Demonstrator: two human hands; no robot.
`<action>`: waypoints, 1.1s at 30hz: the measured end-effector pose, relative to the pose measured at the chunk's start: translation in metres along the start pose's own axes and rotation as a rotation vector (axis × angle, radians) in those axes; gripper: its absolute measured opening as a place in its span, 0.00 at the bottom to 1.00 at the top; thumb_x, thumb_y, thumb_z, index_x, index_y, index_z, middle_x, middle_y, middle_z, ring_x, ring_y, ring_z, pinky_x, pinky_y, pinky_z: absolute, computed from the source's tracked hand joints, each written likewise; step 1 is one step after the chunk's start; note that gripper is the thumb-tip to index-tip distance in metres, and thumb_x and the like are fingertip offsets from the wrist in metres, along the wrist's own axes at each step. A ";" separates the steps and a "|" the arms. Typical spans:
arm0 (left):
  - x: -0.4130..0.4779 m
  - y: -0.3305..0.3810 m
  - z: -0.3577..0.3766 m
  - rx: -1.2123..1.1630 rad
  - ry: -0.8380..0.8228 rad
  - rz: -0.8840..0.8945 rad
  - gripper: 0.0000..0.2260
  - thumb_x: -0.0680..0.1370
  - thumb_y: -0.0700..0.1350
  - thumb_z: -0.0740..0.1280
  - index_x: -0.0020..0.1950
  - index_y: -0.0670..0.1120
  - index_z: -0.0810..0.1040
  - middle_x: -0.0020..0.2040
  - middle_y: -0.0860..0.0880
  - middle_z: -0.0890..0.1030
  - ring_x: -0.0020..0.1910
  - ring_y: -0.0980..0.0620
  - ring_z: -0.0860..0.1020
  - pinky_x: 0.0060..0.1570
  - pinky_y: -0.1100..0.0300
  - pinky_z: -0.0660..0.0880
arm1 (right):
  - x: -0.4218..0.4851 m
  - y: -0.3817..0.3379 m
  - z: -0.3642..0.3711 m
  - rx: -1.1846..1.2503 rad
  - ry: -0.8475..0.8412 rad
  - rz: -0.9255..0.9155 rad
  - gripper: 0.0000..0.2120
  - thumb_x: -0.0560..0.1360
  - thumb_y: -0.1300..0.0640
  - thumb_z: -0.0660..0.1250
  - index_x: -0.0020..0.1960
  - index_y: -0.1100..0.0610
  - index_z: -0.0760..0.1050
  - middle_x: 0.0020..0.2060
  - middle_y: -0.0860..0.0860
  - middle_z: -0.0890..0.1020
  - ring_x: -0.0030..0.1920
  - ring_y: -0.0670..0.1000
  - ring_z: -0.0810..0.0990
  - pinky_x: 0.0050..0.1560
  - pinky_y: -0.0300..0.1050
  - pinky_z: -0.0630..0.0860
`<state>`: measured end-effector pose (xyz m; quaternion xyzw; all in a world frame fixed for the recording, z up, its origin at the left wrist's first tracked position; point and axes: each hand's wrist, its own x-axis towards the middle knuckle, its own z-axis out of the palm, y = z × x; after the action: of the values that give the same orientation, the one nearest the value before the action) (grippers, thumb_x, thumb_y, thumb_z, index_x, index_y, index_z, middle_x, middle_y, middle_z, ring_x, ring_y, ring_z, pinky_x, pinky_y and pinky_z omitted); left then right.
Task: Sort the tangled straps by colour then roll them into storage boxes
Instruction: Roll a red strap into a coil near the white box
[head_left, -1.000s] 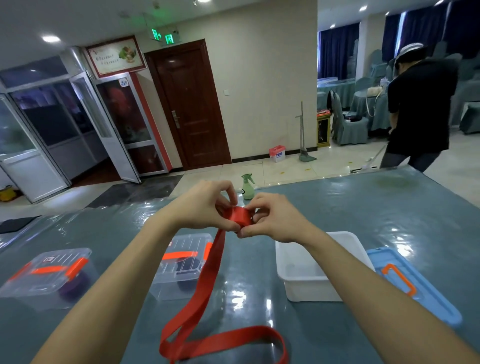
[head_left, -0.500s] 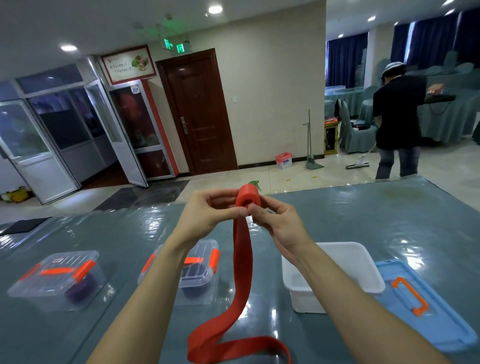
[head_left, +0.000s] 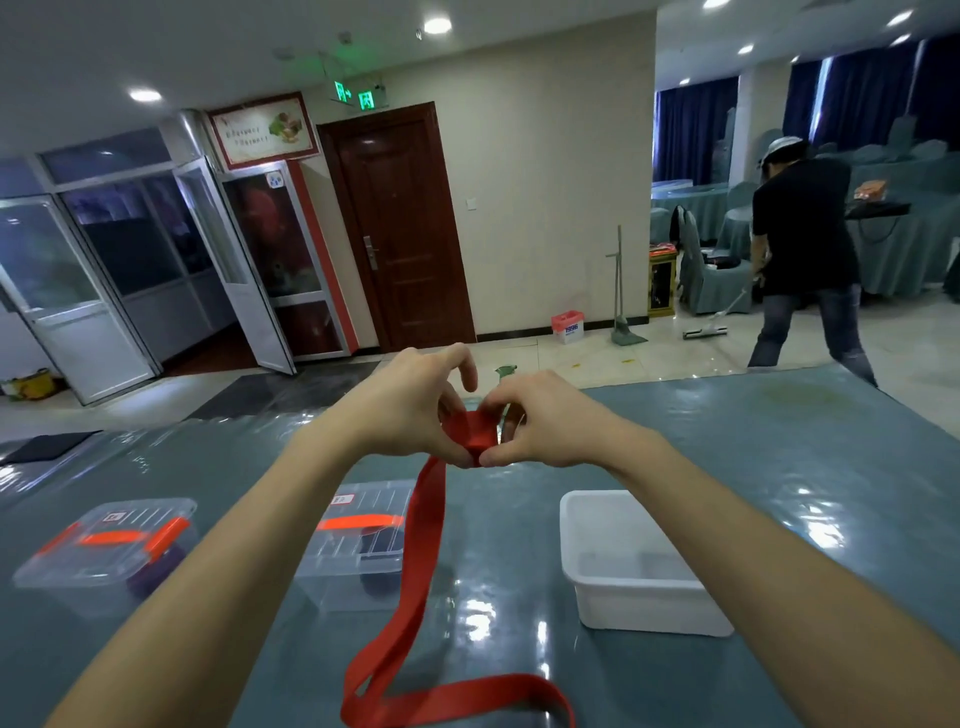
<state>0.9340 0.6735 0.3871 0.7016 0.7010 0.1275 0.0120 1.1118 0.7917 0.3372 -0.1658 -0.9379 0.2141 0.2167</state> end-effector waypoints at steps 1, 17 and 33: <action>-0.002 -0.002 0.001 -0.026 0.023 0.013 0.35 0.63 0.56 0.89 0.58 0.61 0.69 0.48 0.57 0.89 0.48 0.60 0.87 0.55 0.55 0.86 | -0.002 0.001 0.000 0.025 0.023 -0.019 0.21 0.70 0.46 0.85 0.59 0.52 0.86 0.47 0.45 0.82 0.44 0.47 0.83 0.47 0.45 0.83; 0.022 -0.004 -0.150 -0.798 0.602 0.156 0.29 0.63 0.65 0.86 0.59 0.53 0.89 0.56 0.46 0.90 0.58 0.45 0.89 0.61 0.49 0.83 | 0.088 -0.075 -0.132 1.010 0.352 -0.235 0.21 0.73 0.57 0.82 0.64 0.62 0.85 0.56 0.60 0.89 0.58 0.60 0.89 0.61 0.52 0.84; 0.019 -0.007 -0.164 -0.876 0.506 0.206 0.26 0.63 0.60 0.88 0.54 0.51 0.88 0.56 0.43 0.89 0.57 0.40 0.89 0.61 0.46 0.85 | 0.081 -0.083 -0.123 1.074 0.328 -0.251 0.33 0.67 0.46 0.84 0.67 0.60 0.83 0.60 0.59 0.88 0.59 0.60 0.88 0.62 0.55 0.84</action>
<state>0.8943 0.6661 0.5470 0.6431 0.4900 0.5756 0.1222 1.0831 0.7942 0.5035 0.0487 -0.6642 0.6045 0.4371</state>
